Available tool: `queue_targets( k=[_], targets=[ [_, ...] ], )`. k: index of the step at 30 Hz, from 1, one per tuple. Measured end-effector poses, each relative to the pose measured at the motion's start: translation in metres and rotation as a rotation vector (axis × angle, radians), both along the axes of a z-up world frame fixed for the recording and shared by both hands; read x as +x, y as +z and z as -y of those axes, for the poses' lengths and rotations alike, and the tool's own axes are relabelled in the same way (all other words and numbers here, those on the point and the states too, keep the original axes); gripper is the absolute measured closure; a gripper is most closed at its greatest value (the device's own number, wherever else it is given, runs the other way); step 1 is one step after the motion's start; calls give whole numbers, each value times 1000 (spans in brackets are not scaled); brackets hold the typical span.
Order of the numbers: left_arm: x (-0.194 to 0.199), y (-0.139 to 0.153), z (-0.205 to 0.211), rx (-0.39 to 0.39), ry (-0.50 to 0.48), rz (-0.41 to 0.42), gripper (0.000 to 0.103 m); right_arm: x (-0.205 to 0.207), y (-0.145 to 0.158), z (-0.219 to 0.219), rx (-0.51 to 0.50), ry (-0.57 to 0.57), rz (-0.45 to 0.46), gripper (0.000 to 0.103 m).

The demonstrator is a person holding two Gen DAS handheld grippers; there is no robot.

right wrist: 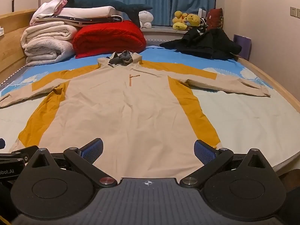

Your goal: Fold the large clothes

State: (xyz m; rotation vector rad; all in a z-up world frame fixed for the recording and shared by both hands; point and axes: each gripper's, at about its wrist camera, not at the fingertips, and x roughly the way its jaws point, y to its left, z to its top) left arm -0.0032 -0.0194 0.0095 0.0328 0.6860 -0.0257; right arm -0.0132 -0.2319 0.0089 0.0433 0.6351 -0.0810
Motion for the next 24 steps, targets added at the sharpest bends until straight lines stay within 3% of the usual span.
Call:
queue_targets(
  k=[24],
  targets=[
    [11, -21, 5, 3, 10, -30, 0, -1, -1, -6, -23, 31, 5, 1]
  ],
)
